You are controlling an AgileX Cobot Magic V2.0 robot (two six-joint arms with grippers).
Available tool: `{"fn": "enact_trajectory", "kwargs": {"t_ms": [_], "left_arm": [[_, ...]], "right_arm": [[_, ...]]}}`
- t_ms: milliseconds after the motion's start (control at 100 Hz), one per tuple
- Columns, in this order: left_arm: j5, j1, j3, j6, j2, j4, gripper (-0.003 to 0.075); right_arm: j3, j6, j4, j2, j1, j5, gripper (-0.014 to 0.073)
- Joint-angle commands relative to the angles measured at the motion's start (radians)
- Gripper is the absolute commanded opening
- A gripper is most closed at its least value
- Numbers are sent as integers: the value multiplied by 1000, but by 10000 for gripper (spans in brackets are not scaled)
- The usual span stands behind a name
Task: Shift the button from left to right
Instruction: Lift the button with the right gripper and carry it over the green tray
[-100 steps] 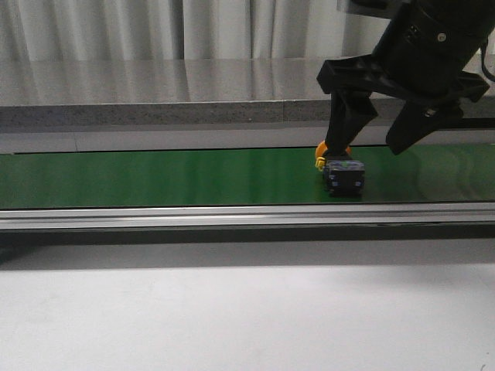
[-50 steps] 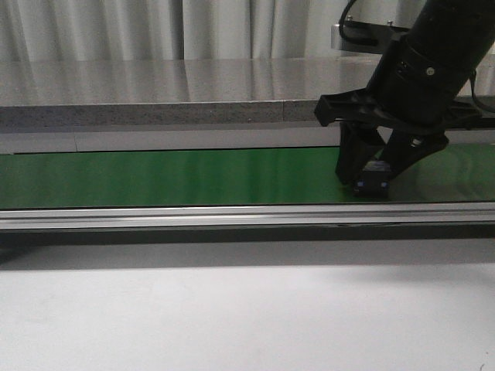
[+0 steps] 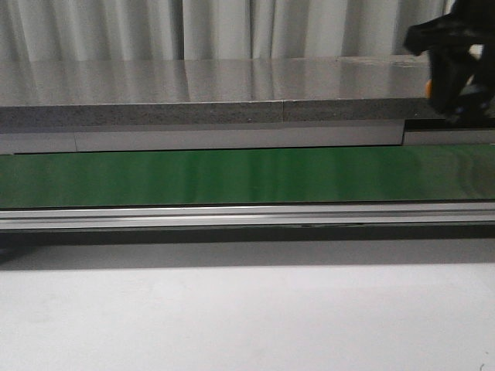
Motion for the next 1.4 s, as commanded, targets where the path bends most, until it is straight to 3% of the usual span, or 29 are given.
{"fn": "enact_trajectory", "kwargs": {"t_ms": [0, 280, 490, 870, 1180, 1390], "left_arm": [[-87, -6, -28, -1, 5, -11, -20], [-85, -6, -28, -1, 5, -11, -20], [-85, -6, -28, -1, 5, -11, -20], [-85, -6, -28, -1, 5, -11, -20], [-85, -6, -28, -1, 5, -11, -20], [-85, -6, -28, -1, 5, -11, -20]], "right_arm": [[-56, -9, -66, -58, -79, -24, 176], [-61, -9, -65, -22, -347, -122, 176], [-61, -9, -26, 68, -471, -130, 176], [-61, -9, 15, 194, -497, -88, 186], [-61, -9, 28, 238, -497, -66, 426], [-61, 8, 27, 239, -497, -71, 450]]}}
